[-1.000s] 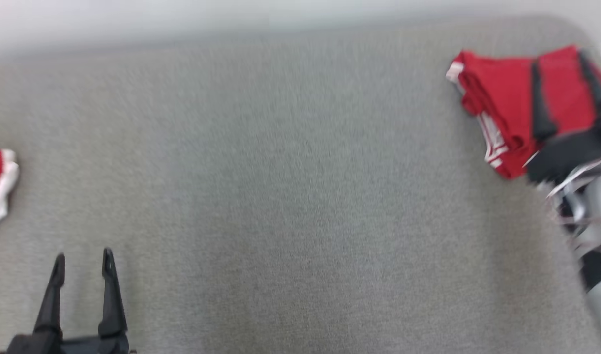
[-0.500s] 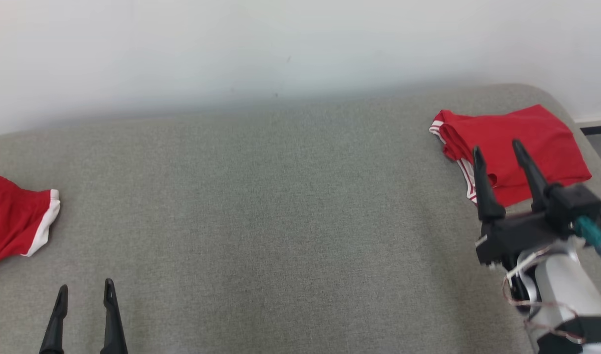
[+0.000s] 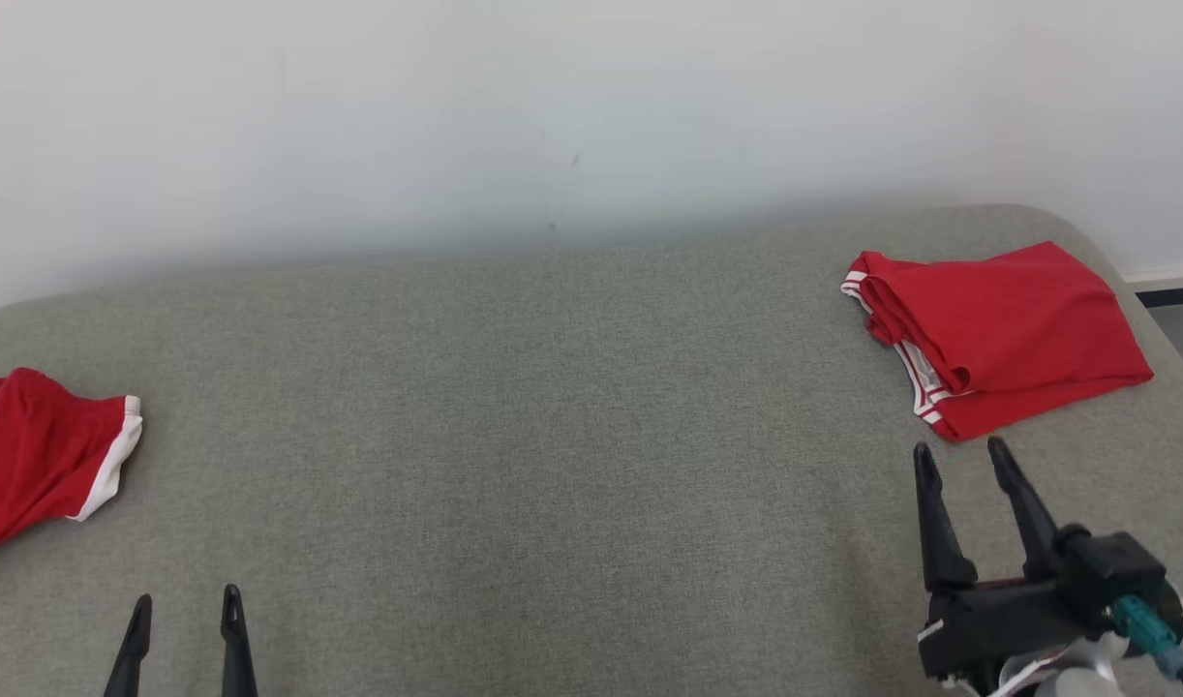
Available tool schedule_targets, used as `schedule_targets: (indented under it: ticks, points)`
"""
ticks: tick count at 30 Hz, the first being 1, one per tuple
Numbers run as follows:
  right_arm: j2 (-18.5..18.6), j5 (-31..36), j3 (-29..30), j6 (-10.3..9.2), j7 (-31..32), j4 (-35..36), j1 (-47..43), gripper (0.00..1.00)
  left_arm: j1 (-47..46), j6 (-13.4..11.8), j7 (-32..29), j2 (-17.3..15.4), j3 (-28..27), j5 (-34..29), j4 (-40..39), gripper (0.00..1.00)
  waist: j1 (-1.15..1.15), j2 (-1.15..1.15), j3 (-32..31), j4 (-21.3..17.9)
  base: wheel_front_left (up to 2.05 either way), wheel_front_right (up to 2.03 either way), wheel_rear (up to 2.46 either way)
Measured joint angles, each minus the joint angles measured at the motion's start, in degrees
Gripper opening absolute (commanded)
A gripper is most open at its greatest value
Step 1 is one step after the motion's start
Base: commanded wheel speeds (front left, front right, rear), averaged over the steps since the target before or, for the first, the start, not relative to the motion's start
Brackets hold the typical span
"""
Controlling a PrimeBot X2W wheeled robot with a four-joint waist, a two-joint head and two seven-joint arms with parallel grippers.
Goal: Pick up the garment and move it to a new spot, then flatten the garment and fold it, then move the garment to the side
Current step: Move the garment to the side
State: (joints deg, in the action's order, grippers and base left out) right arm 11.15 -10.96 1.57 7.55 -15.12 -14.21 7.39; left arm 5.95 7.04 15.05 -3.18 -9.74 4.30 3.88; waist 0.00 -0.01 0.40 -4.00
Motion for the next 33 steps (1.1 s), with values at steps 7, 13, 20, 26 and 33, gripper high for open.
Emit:
schedule_targets:
  ticks: [7,13,20,26,33]
  points:
    - [-3.2,0.6,1.9,0.0,0.0,2.8,-5.8,1.0,0.2,0.1,0.0,-1.7,2.2,-0.7,1.4,1.0,0.0,0.0,-0.4,0.7,0.0,0.0,0.0]
    - [-4.8,1.2,2.6,0.0,0.0,3.4,-8.7,1.0,0.2,0.1,0.0,-2.4,2.8,-0.4,2.4,1.0,0.0,0.0,-0.7,1.1,0.0,0.0,0.0]
    - [-6.1,1.5,2.4,0.0,0.0,2.6,-9.5,1.0,0.0,0.1,0.0,-2.4,2.7,-0.3,4.0,1.0,0.0,0.0,-1.1,1.4,0.0,0.0,0.0]
    - [-6.5,1.6,2.4,0.0,0.0,2.1,-9.6,1.0,-0.1,0.1,0.0,-2.3,2.9,-0.5,5.3,1.0,0.0,0.01,-1.4,1.6,0.0,0.0,0.0]
    - [-6.9,1.8,2.4,0.0,0.0,1.4,-9.6,1.0,-0.3,0.0,0.0,-2.3,2.7,-0.5,5.9,1.0,0.0,0.01,-1.9,1.7,0.0,0.0,0.0]
